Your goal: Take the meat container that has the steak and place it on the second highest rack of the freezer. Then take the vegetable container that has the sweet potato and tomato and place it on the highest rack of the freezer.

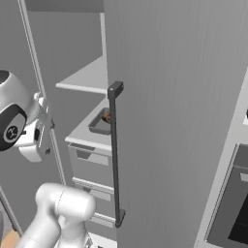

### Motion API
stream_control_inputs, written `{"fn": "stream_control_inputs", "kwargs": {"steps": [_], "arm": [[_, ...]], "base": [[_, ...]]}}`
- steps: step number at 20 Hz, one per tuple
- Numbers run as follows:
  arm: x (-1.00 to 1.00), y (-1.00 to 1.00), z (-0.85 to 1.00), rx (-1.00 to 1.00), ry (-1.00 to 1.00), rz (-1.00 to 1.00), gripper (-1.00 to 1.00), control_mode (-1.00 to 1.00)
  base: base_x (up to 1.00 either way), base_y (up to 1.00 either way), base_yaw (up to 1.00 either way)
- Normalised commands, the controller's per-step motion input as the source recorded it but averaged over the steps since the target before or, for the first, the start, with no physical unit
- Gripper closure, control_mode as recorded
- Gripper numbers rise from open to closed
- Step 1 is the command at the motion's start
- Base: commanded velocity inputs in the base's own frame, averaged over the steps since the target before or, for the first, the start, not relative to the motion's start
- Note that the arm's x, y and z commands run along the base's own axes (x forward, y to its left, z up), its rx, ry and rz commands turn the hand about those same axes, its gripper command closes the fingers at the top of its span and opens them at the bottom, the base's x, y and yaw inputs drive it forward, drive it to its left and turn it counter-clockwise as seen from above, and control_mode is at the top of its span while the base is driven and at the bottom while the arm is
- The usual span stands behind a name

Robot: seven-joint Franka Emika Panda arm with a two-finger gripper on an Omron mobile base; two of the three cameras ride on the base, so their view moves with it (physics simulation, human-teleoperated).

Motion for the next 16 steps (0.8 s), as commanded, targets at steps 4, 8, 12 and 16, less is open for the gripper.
{"fn": "stream_control_inputs", "kwargs": {"steps": [4,8,12,16], "arm": [[0.00,0.00,0.00,0.00,0.00,0.00,-1.00,1.00],[0.00,0.00,0.00,0.00,0.00,0.00,-1.00,1.00],[0.00,0.00,0.00,0.00,0.00,0.00,-1.00,1.00],[0.00,0.00,0.00,0.00,0.00,0.00,-1.00,1.00]], "base": [[-0.53,-0.49,0.00],[-0.95,-0.84,0.00],[-0.66,-0.97,-0.03],[-0.07,-1.00,-0.02]]}}
